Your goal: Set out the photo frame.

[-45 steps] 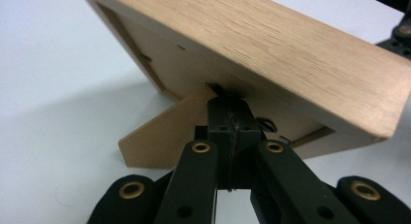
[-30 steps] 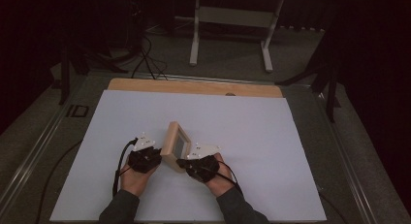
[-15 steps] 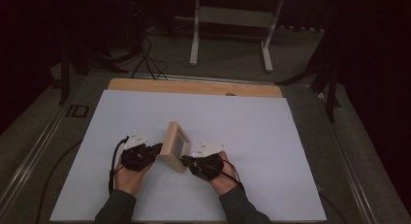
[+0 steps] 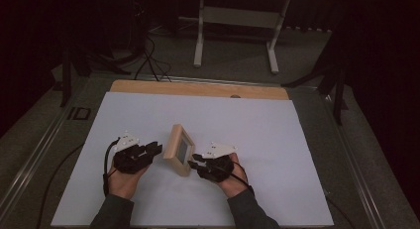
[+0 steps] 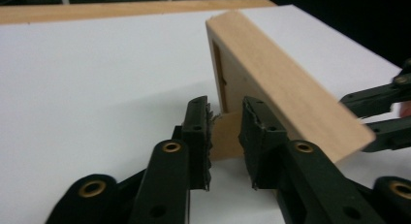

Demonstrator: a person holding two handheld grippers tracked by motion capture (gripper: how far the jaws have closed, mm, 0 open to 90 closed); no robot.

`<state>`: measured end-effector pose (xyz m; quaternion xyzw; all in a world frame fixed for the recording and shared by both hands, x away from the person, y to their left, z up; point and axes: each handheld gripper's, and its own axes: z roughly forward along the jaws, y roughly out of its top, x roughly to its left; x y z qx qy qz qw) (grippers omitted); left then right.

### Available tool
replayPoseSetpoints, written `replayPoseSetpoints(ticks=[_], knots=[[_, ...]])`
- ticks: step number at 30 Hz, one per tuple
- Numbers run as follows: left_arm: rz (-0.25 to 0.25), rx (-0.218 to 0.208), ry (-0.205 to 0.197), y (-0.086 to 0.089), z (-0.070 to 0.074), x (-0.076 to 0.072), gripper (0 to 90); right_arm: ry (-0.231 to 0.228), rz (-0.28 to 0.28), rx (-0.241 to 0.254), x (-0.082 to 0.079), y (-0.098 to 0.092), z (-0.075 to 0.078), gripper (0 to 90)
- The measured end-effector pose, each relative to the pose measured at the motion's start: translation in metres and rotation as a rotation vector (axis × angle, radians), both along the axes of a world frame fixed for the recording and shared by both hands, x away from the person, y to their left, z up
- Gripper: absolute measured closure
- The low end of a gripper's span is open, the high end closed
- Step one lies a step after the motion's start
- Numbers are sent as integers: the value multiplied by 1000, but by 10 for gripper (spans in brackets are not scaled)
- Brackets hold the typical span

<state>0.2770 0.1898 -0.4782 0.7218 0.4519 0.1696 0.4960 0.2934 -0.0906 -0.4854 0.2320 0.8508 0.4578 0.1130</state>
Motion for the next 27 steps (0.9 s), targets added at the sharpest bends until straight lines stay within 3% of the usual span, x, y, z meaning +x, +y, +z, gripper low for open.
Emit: replayPoseSetpoints(ticks=[13,27], knots=[[21,-29,-32,8,12,-6,603,-4,-14,6,1,-4,1,678],[0,-62,-62,8,22,-12,523,-8,-26,14,2,-8,2,678]])
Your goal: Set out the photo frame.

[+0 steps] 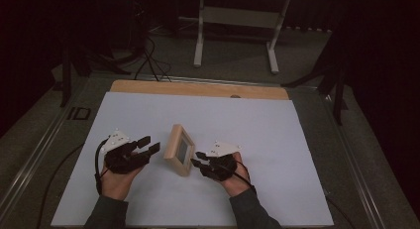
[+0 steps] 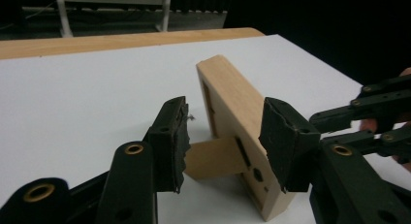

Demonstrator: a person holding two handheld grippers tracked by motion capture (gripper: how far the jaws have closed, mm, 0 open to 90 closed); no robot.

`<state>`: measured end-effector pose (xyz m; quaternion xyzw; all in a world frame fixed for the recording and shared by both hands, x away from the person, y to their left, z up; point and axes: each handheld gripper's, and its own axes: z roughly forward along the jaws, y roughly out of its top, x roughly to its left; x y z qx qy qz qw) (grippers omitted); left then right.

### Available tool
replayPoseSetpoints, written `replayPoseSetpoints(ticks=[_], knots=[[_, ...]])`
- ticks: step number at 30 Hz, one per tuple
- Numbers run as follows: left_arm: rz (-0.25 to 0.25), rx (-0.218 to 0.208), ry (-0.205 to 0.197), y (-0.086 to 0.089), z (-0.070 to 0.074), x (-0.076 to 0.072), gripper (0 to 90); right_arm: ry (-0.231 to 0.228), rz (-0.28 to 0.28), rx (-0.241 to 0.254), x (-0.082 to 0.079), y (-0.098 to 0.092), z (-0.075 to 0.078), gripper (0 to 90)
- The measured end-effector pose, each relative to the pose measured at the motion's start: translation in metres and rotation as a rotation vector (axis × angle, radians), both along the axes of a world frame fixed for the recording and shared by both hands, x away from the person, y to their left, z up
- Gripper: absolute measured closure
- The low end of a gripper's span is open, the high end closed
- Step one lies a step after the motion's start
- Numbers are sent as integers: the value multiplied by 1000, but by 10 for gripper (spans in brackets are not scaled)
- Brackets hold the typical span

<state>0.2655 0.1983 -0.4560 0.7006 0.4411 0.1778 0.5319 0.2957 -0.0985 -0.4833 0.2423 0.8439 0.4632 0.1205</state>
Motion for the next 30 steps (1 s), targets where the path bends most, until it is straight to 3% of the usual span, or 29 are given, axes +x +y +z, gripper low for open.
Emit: replayPoseSetpoints(ticks=[8,12,19,30], knots=[[-23,-12,-8,-9,5,-3,419,1,-5,0,0,-1,0,677],[-30,2,2,-16,5,-3,348,2,-10,-1,1,-3,0,676],[-56,35,18,-34,-1,-3,330,4,-20,6,3,-5,1,673],[-50,77,56,-49,-12,1,303,1,-30,9,4,-9,2,667]])
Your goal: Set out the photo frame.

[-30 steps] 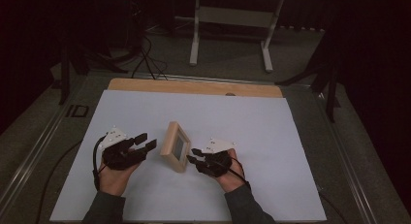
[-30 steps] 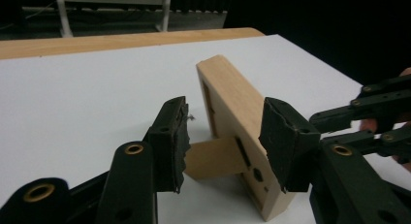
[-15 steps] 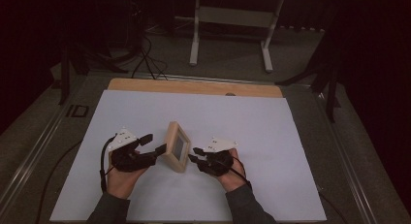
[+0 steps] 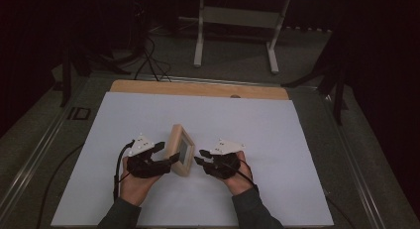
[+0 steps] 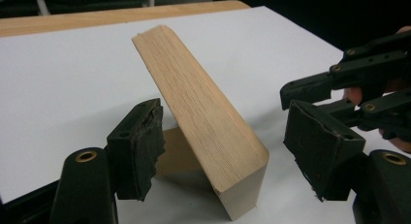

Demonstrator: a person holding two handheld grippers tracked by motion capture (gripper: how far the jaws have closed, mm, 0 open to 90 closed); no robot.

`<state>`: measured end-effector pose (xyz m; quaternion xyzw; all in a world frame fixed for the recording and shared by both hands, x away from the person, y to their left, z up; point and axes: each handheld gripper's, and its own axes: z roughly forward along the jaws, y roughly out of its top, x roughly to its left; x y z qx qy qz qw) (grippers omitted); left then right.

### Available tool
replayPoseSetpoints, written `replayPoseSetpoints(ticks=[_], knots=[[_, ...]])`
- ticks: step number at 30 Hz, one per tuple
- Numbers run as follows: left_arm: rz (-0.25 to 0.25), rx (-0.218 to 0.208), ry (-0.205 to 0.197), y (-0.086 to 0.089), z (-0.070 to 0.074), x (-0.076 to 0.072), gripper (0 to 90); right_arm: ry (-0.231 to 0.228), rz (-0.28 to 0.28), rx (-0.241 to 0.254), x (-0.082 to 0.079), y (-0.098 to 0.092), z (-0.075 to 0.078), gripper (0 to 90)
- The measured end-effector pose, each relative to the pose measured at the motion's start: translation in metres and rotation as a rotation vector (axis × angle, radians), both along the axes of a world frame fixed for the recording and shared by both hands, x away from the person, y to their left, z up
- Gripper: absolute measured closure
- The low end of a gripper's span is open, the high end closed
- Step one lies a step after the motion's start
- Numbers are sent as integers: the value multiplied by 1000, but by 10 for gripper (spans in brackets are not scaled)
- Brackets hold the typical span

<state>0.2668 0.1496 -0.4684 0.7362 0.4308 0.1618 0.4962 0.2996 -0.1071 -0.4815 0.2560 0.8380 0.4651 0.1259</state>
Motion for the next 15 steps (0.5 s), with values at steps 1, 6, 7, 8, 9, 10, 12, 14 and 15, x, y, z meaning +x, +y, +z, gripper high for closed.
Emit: replayPoseSetpoints(ticks=[1,6,7,8,9,10,12,14,15], knots=[[0,1,3,-1,-1,0,304,0,0,0,0,0,0,667],[-7,7,18,-4,-4,2,325,-1,-2,1,0,-1,0,667],[-5,14,22,-5,-4,2,327,-1,-2,2,0,-1,0,667],[-3,14,24,-5,-5,3,330,0,-3,2,0,-1,0,667],[-2,16,29,-5,-5,3,339,0,-3,3,0,-1,1,667],[0,13,35,-5,-6,3,348,-1,-3,3,0,-1,1,667],[4,19,43,-5,-8,4,364,-4,-4,2,0,-1,1,667],[6,21,50,-5,-9,5,370,-3,-4,3,0,-2,1,667],[7,25,55,-5,-9,6,389,-4,-5,3,0,-2,1,667]])
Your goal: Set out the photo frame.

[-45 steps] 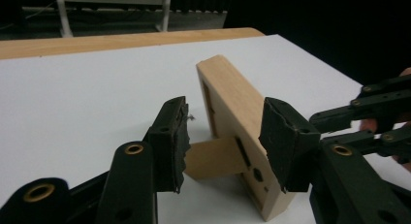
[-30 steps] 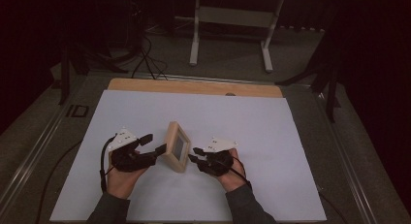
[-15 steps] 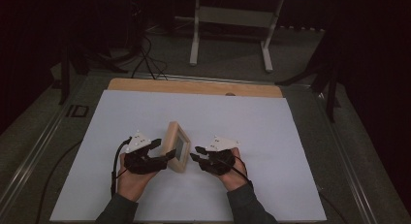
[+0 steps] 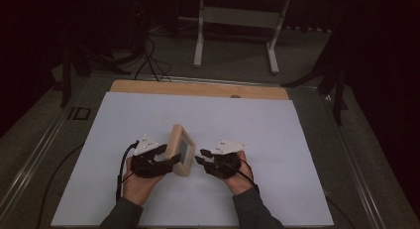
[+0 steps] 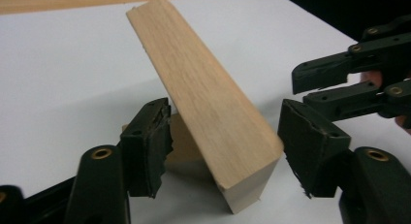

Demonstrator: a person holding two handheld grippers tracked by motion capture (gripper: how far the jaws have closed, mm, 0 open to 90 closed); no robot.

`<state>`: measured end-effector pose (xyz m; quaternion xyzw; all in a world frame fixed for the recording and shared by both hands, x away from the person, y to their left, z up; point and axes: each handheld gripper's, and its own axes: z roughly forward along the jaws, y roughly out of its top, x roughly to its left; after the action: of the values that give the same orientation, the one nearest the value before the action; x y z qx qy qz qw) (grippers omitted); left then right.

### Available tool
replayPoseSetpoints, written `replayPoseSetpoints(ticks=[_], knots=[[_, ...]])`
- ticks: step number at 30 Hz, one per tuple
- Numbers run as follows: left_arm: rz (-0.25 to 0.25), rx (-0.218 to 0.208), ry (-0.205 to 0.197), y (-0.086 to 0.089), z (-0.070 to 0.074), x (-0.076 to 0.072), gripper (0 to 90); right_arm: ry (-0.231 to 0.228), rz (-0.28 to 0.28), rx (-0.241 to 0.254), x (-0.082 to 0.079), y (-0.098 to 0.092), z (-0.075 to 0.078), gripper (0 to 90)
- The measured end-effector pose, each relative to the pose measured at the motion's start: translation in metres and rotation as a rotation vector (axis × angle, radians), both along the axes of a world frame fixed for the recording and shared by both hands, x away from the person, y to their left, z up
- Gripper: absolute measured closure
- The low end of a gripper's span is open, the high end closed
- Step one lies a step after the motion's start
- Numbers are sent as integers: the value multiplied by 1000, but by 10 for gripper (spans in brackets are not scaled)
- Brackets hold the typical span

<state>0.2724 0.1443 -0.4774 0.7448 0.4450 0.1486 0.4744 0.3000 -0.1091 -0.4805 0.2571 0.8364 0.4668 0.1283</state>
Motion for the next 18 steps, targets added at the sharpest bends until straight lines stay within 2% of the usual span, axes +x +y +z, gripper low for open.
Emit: replayPoseSetpoints(ticks=[5,18], knots=[[-8,-16,22,1,-1,1,444,-1,-5,3,0,-2,1,667],[-12,-46,47,3,-2,2,476,-6,-10,10,1,-4,3,666]])
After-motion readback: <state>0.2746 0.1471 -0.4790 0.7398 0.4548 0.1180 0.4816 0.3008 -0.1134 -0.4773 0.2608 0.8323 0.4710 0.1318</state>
